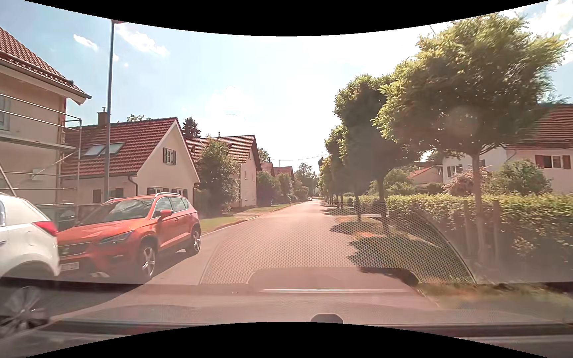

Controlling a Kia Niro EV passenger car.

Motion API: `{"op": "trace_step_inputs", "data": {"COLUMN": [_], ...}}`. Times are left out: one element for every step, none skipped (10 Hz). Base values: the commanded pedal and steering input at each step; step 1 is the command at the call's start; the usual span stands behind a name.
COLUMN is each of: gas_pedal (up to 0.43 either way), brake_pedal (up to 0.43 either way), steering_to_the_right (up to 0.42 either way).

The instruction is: Follow the waypoints while adhering to traffic rules and regulations

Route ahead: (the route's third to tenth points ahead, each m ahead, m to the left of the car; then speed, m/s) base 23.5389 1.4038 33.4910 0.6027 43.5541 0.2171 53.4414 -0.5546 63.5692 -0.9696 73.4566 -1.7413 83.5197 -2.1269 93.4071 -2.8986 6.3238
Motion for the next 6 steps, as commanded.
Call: {"op": "trace_step_inputs", "data": {"gas_pedal": [0.098, 0.098, 0.098, 0.098, 0.098, 0.098], "brake_pedal": [0.000, 0.000, 0.000, 0.000, 0.000, 0.000], "steering_to_the_right": [0.001, 0.001, 0.001, 0.002, 0.002, 0.003]}}
